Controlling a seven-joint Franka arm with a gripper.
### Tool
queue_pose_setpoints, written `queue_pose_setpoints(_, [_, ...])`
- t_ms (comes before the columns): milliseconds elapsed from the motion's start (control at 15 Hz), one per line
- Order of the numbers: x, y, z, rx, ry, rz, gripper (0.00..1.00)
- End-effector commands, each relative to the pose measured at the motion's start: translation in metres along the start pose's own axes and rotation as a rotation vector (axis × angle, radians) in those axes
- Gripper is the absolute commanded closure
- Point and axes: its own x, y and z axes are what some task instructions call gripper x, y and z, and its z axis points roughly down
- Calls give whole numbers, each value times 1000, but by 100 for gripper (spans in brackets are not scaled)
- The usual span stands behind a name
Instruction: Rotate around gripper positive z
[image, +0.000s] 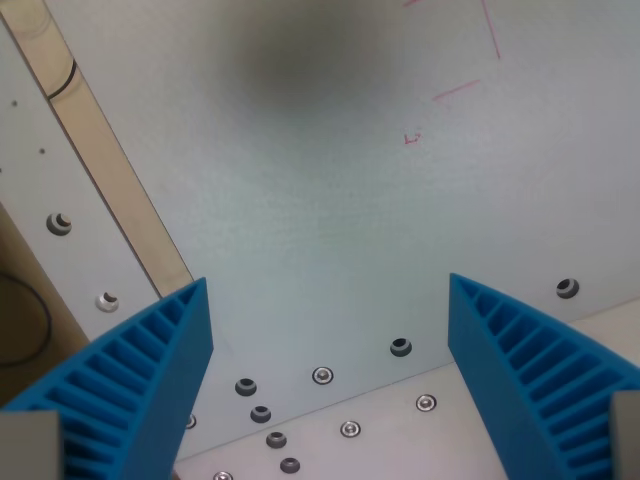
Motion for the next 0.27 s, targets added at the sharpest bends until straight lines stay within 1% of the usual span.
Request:
queue_pose_setpoints(67, [0, 0, -2, 2, 4, 157, 0])
queue_pose_setpoints(267, [0, 0, -2, 2, 4, 192, 0])
